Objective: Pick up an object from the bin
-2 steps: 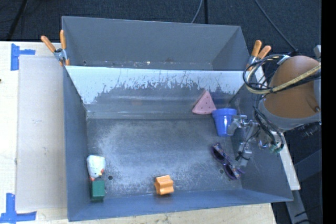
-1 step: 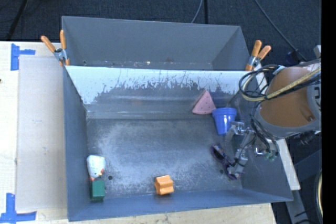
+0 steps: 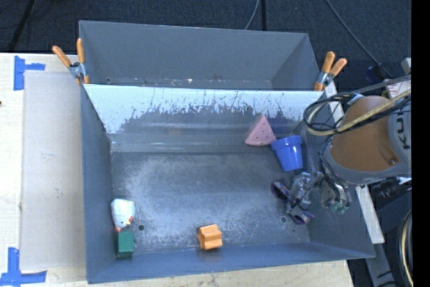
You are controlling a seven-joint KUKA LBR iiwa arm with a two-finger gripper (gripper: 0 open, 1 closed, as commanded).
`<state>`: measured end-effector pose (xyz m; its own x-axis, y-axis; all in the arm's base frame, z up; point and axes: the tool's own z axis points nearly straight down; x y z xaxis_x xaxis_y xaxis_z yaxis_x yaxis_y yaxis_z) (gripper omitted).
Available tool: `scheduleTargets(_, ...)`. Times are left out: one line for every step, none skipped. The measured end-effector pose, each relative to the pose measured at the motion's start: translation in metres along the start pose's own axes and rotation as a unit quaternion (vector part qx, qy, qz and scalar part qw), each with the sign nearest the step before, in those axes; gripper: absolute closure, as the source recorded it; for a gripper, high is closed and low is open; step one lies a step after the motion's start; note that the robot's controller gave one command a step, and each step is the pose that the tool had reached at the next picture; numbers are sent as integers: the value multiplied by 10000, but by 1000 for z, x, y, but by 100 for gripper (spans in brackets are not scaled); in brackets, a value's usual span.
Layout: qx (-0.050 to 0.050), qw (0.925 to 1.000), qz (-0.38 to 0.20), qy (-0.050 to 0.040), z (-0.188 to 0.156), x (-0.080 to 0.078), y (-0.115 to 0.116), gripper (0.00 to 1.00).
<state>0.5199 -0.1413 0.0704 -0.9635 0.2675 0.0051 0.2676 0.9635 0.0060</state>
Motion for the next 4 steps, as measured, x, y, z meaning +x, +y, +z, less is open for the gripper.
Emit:
scheduleTargets(0, 10000, -3, -1, 0, 0, 0, 100)
scheduleTargets(0, 10000, -6, 9, -2, 1, 0, 100)
scheduleTargets(7, 10000, -11, 48, -19, 3, 0, 100)
scheduleTargets(12, 10000, -4, 31, -44, 3, -1, 100)
